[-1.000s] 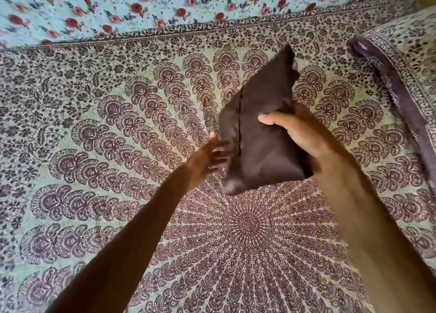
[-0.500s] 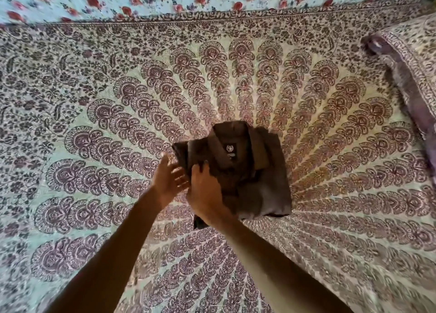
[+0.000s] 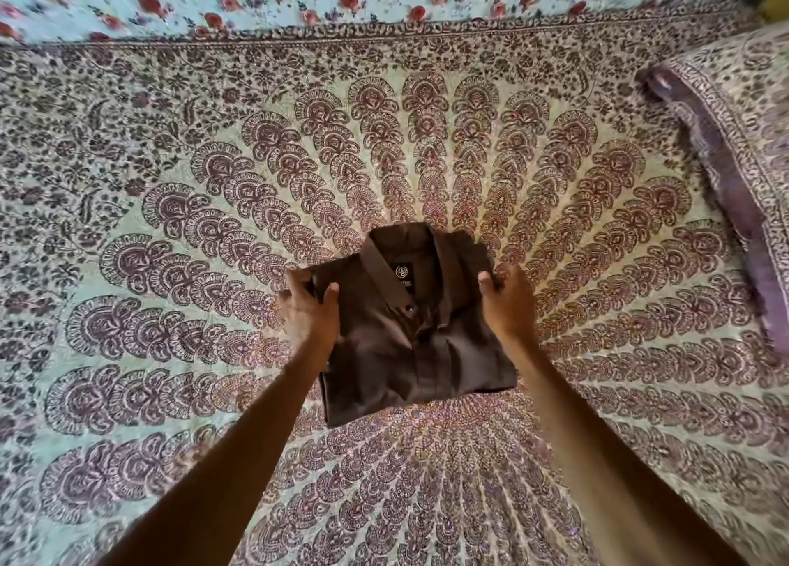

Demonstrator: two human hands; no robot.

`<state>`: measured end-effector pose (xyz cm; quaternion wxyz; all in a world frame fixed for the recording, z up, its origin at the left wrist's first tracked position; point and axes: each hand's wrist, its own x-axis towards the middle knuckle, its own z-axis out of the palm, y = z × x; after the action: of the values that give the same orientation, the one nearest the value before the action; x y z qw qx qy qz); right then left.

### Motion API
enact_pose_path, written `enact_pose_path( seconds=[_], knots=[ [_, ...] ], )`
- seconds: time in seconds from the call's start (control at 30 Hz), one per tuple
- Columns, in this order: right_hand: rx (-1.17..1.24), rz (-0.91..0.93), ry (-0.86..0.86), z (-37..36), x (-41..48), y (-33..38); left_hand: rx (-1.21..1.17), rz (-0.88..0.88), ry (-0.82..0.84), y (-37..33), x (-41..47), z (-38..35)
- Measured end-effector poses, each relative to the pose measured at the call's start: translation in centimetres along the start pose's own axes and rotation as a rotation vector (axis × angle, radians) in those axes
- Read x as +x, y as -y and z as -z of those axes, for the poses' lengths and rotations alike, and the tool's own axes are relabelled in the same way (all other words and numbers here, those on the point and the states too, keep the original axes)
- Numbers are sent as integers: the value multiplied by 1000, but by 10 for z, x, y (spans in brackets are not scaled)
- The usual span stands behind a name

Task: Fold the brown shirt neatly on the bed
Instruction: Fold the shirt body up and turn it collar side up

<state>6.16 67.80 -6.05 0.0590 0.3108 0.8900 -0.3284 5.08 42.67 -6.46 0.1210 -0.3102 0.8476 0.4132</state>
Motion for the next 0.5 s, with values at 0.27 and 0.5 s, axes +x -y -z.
enact_pose_path(
  seconds=[0.27, 0.5],
  knots=[
    [486, -157, 221, -1, 24, 22, 122, 97, -112, -7, 16, 8],
    [581, -234, 375, -7, 45, 22, -135, 122, -53, 0, 27, 11]
  ],
)
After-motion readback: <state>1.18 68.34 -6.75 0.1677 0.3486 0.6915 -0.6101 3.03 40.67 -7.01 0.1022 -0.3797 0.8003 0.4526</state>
